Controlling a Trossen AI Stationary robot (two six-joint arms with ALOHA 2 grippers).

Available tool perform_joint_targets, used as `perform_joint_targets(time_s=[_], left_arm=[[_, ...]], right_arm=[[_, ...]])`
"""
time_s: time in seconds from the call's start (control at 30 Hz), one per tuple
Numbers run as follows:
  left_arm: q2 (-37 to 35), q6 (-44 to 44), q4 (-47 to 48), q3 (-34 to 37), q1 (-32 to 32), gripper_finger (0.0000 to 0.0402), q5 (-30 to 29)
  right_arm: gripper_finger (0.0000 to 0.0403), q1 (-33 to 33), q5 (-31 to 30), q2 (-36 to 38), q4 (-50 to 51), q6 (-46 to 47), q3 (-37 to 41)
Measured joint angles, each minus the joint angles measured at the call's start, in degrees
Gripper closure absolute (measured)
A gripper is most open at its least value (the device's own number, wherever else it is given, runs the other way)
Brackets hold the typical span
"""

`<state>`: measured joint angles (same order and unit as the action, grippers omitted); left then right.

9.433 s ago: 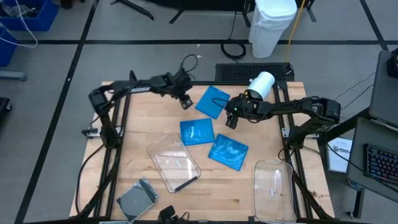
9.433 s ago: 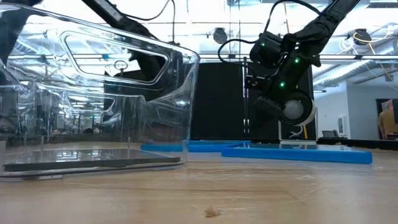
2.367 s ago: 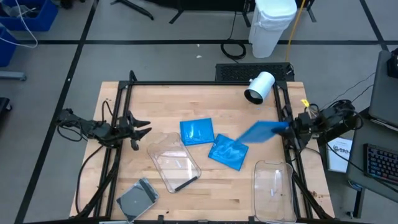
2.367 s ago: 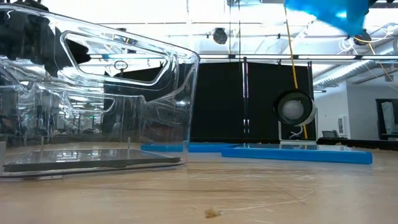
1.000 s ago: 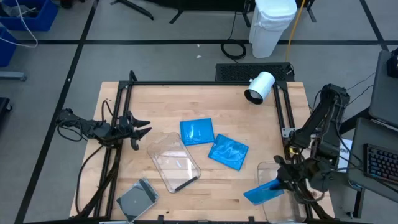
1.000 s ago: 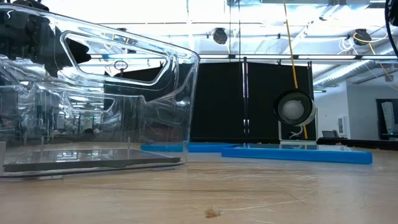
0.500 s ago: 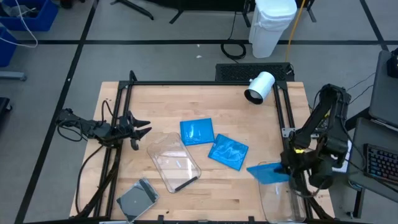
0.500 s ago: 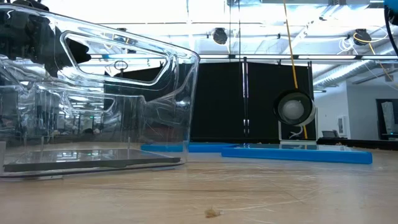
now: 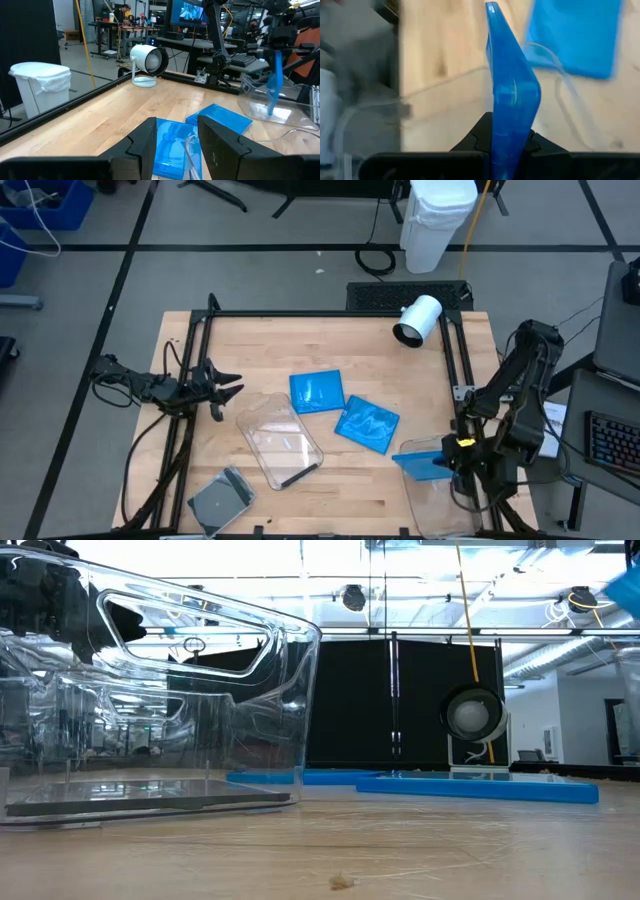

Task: Pick & place jewel cases by type
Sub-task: Put the top blue disc case into the right transparent bin

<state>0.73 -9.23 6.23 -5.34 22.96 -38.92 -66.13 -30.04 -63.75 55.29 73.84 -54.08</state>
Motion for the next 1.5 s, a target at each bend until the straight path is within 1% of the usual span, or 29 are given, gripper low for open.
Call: perform_joint_targets(time_s=[0.2, 0.3, 0.43, 0.6, 0.7, 0.83, 1.23, 1.33, 1.5], left_arm=[[0.00, -0.01, -0.01, 0.00, 0.00, 0.0254, 0.00], [0.00, 0.00, 0.01, 0.00, 0.00, 0.0254, 0.00], [0.00, 0.00, 0.01, 0.00, 0.00, 0.0254, 0.00], [0.00, -0.01, 0.01, 0.00, 0.00, 0.0254, 0.00], [0.00, 0.01, 0.01, 0.00, 0.00, 0.0254, -0.02], [0.00, 0.01, 0.01, 0.00, 0.00, 0.0254, 0.00], [0.00, 0.01, 0.01, 0.00, 0.00, 0.0254, -0.02], [0.00, 0.01, 0.01, 0.00, 0.00, 0.0254, -0.02], [0.00, 0.00, 0.01, 0.00, 0.00, 0.0254, -0.01]], right_arm=[[0.0387, -0.01, -8.20, -0.21, -5.67, -6.48, 3.40], [0.0387, 0.00, -10.22, -0.23, -7.62, -8.23, 4.49], [0.0386, 0.00, -10.01, -0.18, -11.09, -7.72, 6.03], [0.0387, -1.38, -5.92, -0.25, -17.00, -9.42, 7.77], [0.0384, -2.63, -5.23, -0.25, -17.82, -8.77, 7.87], [0.0353, -3.10, -4.60, -0.33, -17.41, -7.88, 8.40], [0.0261, -2.82, -2.91, -0.25, -16.61, 1.06, 12.92], [0.0239, -2.82, -3.99, 0.18, -16.94, 1.16, 12.96], [0.0208, -2.41, -5.99, 2.92, -17.62, 0.17, 12.96]])
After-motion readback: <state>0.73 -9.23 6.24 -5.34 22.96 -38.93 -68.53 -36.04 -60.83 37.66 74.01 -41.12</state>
